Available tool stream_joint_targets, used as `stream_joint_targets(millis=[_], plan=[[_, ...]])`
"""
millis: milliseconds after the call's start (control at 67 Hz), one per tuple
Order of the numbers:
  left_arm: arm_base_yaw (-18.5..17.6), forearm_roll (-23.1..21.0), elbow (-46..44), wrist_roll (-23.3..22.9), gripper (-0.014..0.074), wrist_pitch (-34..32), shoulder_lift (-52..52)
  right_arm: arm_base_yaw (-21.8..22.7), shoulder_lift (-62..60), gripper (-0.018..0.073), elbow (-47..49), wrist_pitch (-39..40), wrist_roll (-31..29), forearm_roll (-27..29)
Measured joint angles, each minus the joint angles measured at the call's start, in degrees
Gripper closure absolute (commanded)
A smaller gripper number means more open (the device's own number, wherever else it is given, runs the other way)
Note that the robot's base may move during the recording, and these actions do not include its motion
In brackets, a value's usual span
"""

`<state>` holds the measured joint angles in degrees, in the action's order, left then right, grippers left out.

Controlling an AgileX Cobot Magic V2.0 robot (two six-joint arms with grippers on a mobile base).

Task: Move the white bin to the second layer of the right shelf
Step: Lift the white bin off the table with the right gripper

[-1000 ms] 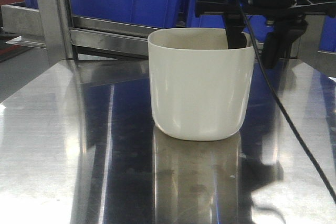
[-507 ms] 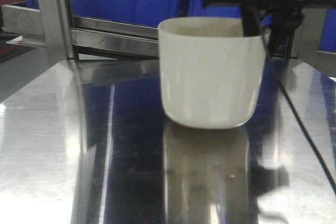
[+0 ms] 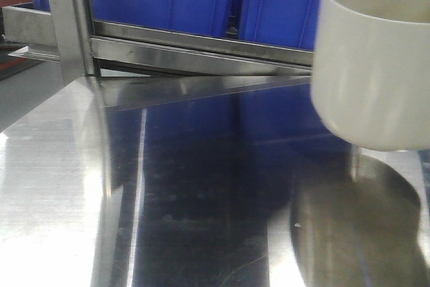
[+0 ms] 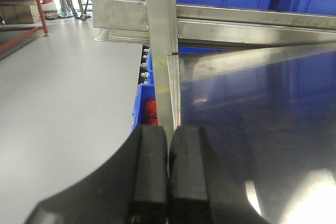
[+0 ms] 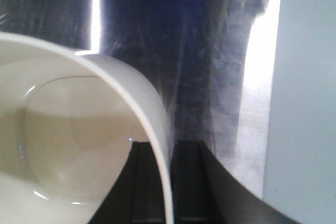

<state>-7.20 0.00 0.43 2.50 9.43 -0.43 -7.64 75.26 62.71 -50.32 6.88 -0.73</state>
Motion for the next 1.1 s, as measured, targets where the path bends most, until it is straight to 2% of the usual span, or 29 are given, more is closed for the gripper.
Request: stream_joint_targets(millis=[104,254,731,940,1104], plan=[[0.0,0.0,0.0,0.0,0.0512,0.0,0.0,3.4,-3.7,0.0510,-5.0,3.1,-3.0,1.6],[0.0,0.0,0.0,0.0,0.0512,0.0,0.0,6.6,-10.7,0.0510,-12.0,7.0,-3.9,1.6],[0.0,0.0,0.0,0.0,0.0512,0.0,0.0,6.9,-36.5,0.0510,-28.2,13.5,-3.9,1.6],[0.0,0.0,0.0,0.0,0.0512,0.0,0.0,6.9,-45.5,0.0510,-30.7,13.2,-3.9,1.6],[0.0,0.0,0.0,0.0,0.0512,0.0,0.0,6.9,-47.4,0.0510,-30.8,13.0,-3.9,1.6]])
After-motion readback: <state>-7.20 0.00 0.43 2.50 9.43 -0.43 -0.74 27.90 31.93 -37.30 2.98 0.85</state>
